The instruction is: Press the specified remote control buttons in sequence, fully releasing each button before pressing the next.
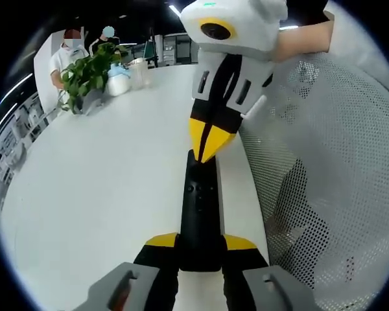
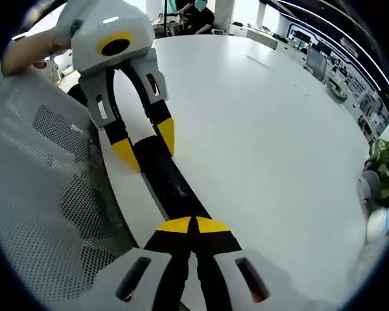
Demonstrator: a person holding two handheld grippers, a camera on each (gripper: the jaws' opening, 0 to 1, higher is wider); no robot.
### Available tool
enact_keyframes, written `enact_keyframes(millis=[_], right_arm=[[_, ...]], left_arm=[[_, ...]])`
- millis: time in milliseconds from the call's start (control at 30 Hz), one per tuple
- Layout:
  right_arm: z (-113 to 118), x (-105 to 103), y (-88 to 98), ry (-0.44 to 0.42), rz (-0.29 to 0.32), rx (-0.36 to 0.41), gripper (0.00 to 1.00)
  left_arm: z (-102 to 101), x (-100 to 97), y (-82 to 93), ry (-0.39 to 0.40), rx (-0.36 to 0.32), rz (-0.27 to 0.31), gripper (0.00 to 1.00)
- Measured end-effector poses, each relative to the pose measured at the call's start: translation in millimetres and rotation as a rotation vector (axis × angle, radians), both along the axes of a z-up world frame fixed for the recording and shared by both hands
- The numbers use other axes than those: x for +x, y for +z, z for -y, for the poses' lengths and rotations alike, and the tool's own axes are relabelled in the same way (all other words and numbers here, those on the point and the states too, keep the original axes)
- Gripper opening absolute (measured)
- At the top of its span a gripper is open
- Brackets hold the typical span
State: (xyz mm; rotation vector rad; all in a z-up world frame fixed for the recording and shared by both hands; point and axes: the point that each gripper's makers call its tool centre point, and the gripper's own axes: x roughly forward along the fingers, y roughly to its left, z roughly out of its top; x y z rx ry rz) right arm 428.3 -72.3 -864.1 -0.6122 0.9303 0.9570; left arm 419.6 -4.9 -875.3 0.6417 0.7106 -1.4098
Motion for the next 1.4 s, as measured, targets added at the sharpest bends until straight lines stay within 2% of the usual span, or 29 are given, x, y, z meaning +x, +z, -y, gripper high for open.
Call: enact_keyframes(millis=[33,67,233,700,833,1100,1400], right_arm=[[2.8,-2.4,-4.1,0.018,-0.005,-0.030,0.00],[1.5,-1.3,-2.6,0.020,0.012,-0.020,0.00],[2.0,-0.4,-2.1,0.012,0.003,-0.026,0.00],[1.1,-0.2,-3.4,0.067,-0.031,-0.130,0.00],[1.9,-0.8,-3.4,0.069,-0.039,-0.133,0.00],[2.2,-3.4,-3.0,0.057,0.033,-0.110,0.00],[2.1,-2.2,-1.8,0.067,0.053,-0.097,0.00]], left_arm=[[0.1,0.0,0.0,0.001,-0.001,0.000,0.24],[0.2,0.0,0.1,0.001,-0.001,0.000,0.24],[0.5,0.1,0.2,0.000,-0.001,0.000,0.24],[0.7,-0.1,0.7,-0.002,0.000,0.001,0.24],[0.7,-0.2,0.8,-0.003,0.001,0.001,0.24],[0.4,-0.5,0.9,0.002,0.002,-0.002,0.24],[0.8,-0.3,0.9,0.009,0.023,-0.004,0.24]])
